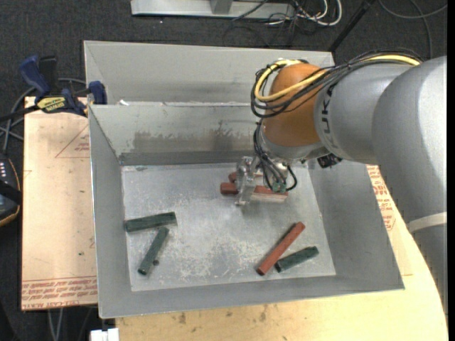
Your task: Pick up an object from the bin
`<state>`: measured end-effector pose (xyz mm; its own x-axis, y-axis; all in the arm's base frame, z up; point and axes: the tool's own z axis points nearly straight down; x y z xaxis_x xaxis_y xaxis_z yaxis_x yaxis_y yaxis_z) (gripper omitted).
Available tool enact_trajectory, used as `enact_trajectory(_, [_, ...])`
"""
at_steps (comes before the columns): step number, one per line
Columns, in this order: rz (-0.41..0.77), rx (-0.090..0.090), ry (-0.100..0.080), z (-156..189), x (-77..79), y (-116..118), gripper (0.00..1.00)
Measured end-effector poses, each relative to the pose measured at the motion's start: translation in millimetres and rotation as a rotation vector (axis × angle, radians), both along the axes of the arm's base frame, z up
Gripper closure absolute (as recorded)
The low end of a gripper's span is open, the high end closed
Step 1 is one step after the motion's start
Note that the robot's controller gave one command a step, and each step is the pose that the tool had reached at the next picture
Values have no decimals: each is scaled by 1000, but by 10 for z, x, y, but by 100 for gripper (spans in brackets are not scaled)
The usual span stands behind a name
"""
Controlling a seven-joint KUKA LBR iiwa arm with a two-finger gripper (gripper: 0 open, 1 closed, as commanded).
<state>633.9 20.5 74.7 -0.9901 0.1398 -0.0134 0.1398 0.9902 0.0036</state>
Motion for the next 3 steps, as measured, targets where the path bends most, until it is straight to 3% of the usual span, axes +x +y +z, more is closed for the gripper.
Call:
enact_trajectory(1, [-32,0,1,1437,-3,-92,100])
enact_trajectory(2, [-32,-1,10,1384,-21,-90,0])
enact_trajectory(3, [-134,1,21,83,-212,215,0])
